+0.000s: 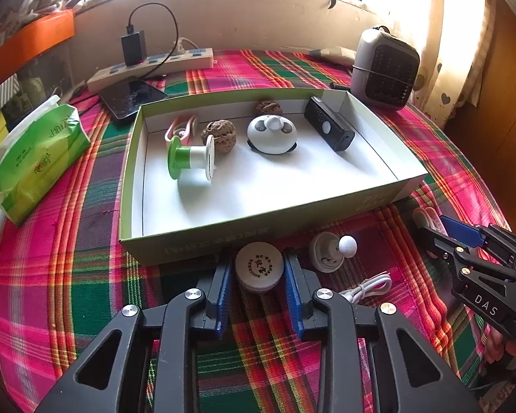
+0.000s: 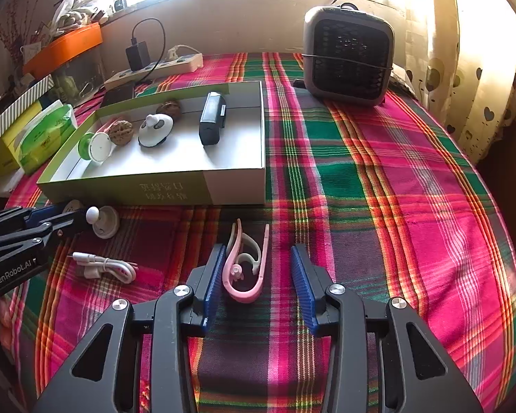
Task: Organize objects
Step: 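Close the right gripper on the pink clip while the left approaches the white round case, then close the left gripper on the white round case while the right holds the pink clip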
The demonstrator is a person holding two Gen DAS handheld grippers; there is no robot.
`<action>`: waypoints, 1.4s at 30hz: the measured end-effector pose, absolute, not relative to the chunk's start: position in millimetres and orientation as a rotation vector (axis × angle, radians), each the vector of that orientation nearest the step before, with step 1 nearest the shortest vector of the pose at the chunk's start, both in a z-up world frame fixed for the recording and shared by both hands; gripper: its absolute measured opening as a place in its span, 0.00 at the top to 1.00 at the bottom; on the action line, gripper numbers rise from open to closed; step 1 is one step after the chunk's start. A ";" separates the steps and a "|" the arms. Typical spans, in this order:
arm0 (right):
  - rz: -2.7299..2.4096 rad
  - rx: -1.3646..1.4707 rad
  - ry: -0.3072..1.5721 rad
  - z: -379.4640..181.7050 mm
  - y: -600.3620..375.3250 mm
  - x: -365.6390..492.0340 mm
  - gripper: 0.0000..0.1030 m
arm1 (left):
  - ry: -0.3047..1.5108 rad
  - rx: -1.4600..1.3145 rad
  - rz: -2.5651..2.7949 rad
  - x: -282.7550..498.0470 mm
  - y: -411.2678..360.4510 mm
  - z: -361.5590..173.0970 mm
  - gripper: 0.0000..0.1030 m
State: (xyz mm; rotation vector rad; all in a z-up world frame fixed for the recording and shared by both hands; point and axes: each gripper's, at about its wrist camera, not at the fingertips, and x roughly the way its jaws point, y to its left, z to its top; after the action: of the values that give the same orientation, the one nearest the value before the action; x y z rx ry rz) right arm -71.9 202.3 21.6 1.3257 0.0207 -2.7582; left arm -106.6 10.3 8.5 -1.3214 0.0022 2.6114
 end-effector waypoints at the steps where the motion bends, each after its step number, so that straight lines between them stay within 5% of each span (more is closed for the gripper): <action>1: -2.759 1.326 0.023 21.5 202.1 -71.8 0.63 | 0.005 -1.321 2.612 -106.7 9.4 8.4 0.75; 14: -2.758 1.323 0.027 22.6 202.0 -71.8 0.75 | 0.006 -1.320 2.614 -105.8 8.8 8.2 0.75; 42: -2.732 1.291 0.028 22.9 195.0 -66.5 0.76 | 0.012 -1.295 2.652 -97.7 7.9 12.5 0.75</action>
State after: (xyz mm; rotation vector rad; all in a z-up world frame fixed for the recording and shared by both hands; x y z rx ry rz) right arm -66.5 195.0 22.9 1.2910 0.0280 -2.7315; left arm -97.7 7.9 12.5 -1.2953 0.0118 2.6516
